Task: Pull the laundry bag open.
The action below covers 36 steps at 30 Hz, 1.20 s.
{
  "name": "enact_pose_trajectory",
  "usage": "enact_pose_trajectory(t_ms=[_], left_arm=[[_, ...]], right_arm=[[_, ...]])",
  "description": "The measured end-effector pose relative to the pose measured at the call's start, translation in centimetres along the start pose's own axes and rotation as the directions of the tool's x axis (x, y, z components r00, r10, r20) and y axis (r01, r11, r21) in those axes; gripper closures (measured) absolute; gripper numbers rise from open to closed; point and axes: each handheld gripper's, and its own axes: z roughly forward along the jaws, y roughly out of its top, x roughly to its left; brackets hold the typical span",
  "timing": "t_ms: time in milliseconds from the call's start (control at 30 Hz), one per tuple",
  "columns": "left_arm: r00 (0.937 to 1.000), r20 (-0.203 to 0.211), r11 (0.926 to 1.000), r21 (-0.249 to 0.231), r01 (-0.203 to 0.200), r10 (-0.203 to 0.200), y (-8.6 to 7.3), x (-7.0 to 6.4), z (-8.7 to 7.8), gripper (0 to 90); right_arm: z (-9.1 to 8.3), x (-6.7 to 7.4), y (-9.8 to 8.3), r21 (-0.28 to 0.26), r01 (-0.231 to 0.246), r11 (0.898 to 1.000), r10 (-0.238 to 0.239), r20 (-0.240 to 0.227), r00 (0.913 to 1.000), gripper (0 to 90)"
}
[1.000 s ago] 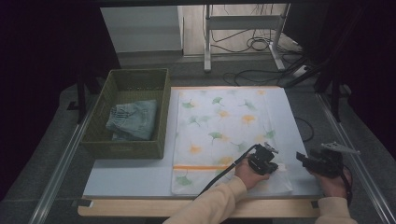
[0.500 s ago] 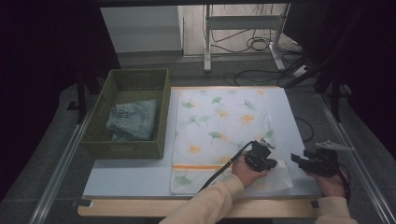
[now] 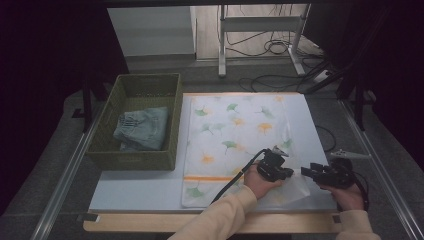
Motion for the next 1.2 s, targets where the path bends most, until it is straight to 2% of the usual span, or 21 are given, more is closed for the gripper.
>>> enact_pose_trajectory(t_ms=[100, 233, 433, 533, 733, 800, 900, 967, 1033, 1200], left_arm=[[1.0, 0.004, 1.0, -0.001, 0.004, -0.004, -0.1, 0.2, -0.1, 90.0], [0.9999, 0.005, 1.0, -0.003, 0.009, -0.009, -0.2, 0.4, -0.3, 90.0], [0.9995, 0.015, 0.9995, -0.016, 0.027, -0.027, -0.2, 0.6, -0.8, 90.0], [0.9996, 0.014, 0.9996, -0.013, 0.025, -0.025, -0.3, 0.7, -1.0, 90.0], [0.9995, 0.011, 0.9995, -0.01, 0.031, -0.031, -0.6, 0.8, -0.9, 90.0], [0.9995, 0.009, 0.9996, -0.008, 0.029, -0.029, -0.7, 0.9, -0.9, 90.0], [0.9995, 0.01, 0.9996, -0.005, 0.029, -0.029, -0.7, 0.9, -0.9, 90.0], [0.9995, 0.01, 0.9996, -0.004, 0.028, -0.028, -0.8, 0.9, -0.9, 90.0], [0.9995, 0.01, 0.9995, -0.004, 0.031, -0.031, -0.8, 0.9, -0.8, 90.0], [0.9994, 0.009, 0.9995, -0.003, 0.033, -0.033, -0.9, 0.9, -0.8, 90.0]], right_arm=[[0.4, 0.0, -0.1, 0.018, -0.014, 1.0, 0.015, -0.043, 0.999, 45.6], [0.7, 0.2, -0.2, 0.035, -0.019, 0.999, 0.021, -0.066, 0.9976, 47.2], [1.4, 0.6, -0.2, 0.049, -0.029, 0.998, 0.035, -0.14, 0.9896, 56.6], [1.6, 0.5, -0.4, 0.049, -0.037, 0.998, 0.044, -0.164, 0.9855, 66.0], [1.5, 0.5, -0.5, 0.048, -0.033, 0.998, 0.041, -0.174, 0.9839, 77.8], [1.6, 0.6, -0.4, 0.047, -0.027, 0.998, 0.035, -0.175, 0.9839, 77.5], [1.9, 0.7, -0.5, 0.064, -0.019, 0.998, 0.03, -0.174, 0.9843, 70.5], [2.1, 0.7, -0.6, 0.069, -0.021, 0.997, 0.033, -0.172, 0.9845, 70.3], [2.2, 0.7, -0.6, 0.072, -0.025, 0.997, 0.037, -0.174, 0.9841, 71.1], [2.2, 0.7, -0.6, 0.067, -0.021, 0.998, 0.034, -0.189, 0.9814, 80.5]])
